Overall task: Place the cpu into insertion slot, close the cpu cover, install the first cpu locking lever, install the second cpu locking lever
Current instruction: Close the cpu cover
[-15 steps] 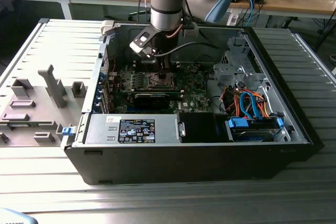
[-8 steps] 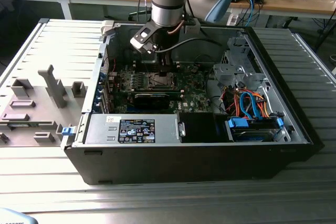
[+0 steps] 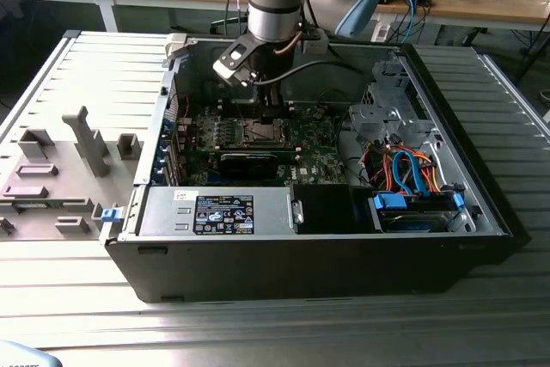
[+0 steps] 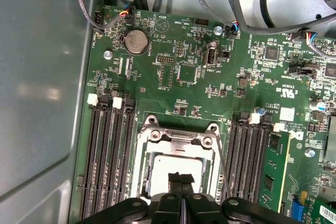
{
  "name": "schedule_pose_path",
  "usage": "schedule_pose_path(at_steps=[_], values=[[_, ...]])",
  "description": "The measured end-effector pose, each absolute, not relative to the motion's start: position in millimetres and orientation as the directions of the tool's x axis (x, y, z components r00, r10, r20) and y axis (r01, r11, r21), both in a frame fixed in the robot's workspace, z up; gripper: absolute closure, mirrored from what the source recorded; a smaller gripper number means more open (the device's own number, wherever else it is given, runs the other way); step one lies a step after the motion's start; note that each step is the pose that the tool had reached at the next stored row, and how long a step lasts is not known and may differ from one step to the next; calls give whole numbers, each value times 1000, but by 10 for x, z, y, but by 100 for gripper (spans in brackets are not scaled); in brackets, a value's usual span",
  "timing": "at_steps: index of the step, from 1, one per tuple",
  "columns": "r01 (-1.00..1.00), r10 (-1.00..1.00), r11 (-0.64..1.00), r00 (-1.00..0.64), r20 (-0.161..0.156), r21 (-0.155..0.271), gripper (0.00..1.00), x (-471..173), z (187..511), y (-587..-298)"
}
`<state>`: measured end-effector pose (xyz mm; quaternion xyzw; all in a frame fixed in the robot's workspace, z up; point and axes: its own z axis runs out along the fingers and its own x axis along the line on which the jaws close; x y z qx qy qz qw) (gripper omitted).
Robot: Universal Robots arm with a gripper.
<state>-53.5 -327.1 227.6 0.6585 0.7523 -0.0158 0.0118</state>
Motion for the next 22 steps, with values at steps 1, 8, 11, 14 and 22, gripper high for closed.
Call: schedule_pose_path(at_steps=[1, 8, 11, 14, 22], values=[[991, 990, 132, -133, -39, -8, 89, -535, 2278, -3271], [991, 990, 132, -133, -39, -8, 89, -535, 2292, -3271], [991, 990, 132, -133, -39, -9, 89, -536, 2302, -3271], [991, 990, 132, -133, -39, -8, 89, -535, 2320, -3271], [991, 990, 132, -133, -39, -8, 89, -535, 2394, -3271]])
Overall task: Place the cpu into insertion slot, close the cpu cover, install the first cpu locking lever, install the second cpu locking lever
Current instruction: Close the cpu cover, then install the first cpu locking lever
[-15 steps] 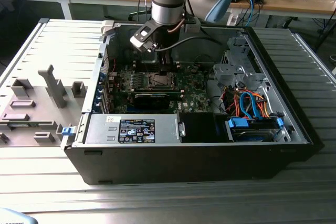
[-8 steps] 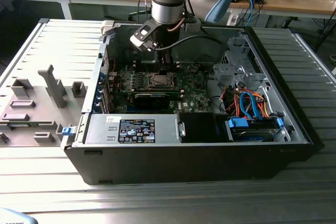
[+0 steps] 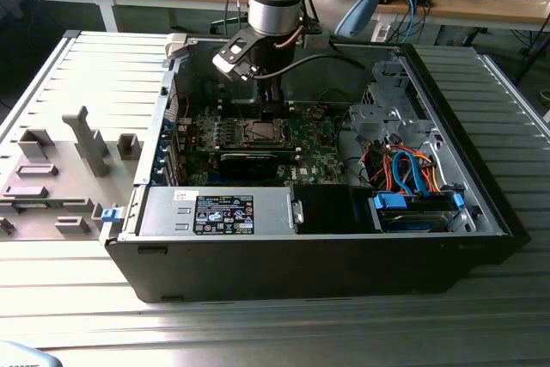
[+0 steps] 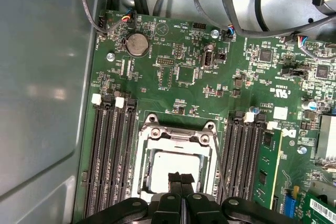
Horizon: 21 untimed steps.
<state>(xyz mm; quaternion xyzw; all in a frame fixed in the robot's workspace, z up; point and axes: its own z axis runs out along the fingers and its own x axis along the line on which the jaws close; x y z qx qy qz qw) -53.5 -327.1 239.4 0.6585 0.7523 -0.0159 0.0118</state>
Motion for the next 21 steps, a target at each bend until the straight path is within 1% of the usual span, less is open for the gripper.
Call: schedule_pose_path(at_steps=[10, 21], values=[[991, 990, 132, -133, -39, -8, 89, -535, 2535, -3271], [989, 988, 149, -150, -39, -8, 89, -535, 2539, -3271]])
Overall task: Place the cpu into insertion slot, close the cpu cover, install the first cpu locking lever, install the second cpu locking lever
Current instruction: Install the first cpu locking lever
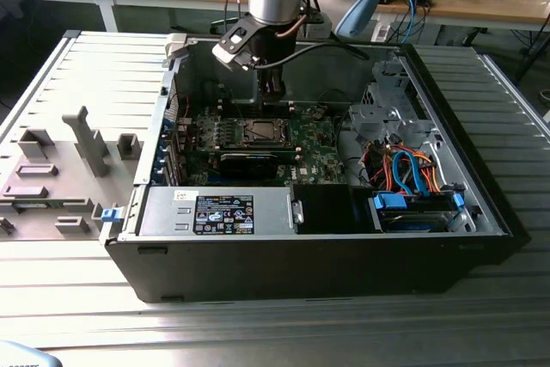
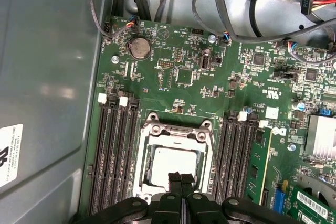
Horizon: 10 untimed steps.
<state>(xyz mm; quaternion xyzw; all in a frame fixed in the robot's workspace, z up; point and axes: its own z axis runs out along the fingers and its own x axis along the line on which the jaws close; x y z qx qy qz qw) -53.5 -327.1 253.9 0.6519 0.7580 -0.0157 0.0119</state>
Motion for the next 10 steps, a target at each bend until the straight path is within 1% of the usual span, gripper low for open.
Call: schedule_pose_path(at_steps=[10], values=[[979, 978, 204, -205, -39, -8, 89, -535, 2539, -3271]])
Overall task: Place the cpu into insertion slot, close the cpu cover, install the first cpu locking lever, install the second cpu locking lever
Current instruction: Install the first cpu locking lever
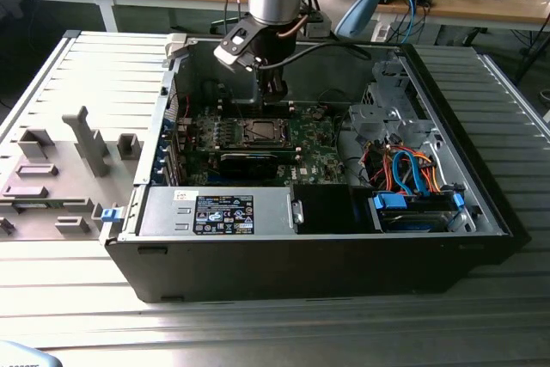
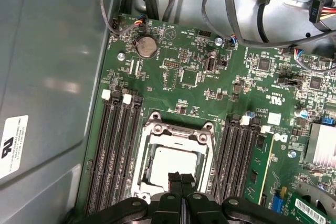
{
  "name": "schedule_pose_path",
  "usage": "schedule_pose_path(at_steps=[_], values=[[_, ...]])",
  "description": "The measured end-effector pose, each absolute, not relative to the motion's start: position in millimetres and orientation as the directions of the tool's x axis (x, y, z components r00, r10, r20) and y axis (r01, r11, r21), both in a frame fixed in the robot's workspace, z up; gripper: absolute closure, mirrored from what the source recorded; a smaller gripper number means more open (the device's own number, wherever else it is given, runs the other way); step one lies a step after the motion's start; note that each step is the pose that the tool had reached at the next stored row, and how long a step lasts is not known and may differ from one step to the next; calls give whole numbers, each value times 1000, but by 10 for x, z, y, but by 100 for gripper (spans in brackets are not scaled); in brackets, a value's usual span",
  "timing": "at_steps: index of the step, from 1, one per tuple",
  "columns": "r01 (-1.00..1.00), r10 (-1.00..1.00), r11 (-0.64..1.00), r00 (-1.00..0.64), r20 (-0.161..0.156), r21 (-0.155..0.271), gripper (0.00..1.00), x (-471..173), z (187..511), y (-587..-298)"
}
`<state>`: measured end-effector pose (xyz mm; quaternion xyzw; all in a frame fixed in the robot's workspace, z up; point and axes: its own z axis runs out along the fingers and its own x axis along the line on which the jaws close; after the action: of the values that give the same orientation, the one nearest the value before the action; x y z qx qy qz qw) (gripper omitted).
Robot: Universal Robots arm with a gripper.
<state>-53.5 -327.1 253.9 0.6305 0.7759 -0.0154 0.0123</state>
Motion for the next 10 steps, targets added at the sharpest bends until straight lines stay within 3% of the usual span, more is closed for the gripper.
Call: schedule_pose_path(at_steps=[10], values=[[969, 969, 245, -245, -39, -8, 89, -535, 2539, -3271]])
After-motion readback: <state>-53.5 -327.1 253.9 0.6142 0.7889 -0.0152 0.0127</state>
